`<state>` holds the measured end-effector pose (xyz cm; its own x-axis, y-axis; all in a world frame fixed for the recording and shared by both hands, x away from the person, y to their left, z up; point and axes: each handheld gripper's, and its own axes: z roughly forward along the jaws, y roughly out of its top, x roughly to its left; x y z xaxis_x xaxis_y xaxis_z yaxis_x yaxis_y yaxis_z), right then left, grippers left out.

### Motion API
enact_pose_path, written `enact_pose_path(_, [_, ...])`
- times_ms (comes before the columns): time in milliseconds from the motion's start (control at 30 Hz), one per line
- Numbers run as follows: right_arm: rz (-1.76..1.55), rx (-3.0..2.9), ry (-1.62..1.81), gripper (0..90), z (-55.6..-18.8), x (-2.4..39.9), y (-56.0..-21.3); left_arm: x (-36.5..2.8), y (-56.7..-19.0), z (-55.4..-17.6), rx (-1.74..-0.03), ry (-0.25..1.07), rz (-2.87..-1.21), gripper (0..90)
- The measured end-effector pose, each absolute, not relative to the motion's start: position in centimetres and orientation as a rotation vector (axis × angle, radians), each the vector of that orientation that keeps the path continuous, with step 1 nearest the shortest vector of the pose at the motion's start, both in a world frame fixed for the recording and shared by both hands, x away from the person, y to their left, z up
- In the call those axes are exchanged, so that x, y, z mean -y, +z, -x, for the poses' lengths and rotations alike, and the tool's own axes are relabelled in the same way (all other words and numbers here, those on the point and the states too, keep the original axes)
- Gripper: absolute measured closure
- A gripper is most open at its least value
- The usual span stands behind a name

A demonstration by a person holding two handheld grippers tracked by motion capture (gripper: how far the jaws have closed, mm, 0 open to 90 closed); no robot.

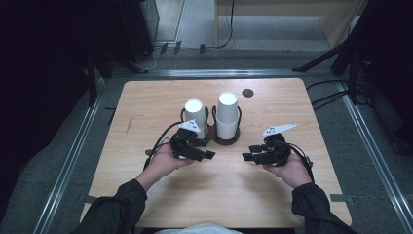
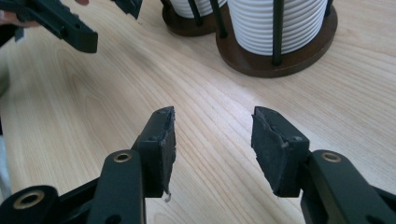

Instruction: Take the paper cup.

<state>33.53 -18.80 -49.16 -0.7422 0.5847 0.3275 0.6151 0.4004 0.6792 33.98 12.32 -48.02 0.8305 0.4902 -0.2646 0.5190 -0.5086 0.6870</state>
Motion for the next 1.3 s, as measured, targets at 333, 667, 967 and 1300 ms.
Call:
enact_pose_path(333, [1.081,2.622,-1.276,41.6,-33.6,18.9,-48.8,-11.9,-47.9,-33.4,-0.688,-0.04,-2.214,40.1])
enact_pose_path(667, [1.033,2.645,-1.242,39.4,-33.9,18.4,-48.5,-11.6,-48.1,-32.8,-0.672,-0.05,-2.241,41.1])
enact_pose_path(967, [1.037,2.675,-1.216,38.6,-34.0,18.6,-48.6,-11.5,-48.6,-33.1,-0.707,-0.092,-2.275,39.7])
enact_pose_path(1300, [1.023,2.694,-1.225,37.0,-34.7,18.5,-48.4,-12.1,-48.5,-32.7,-0.731,-0.072,-2.259,41.1])
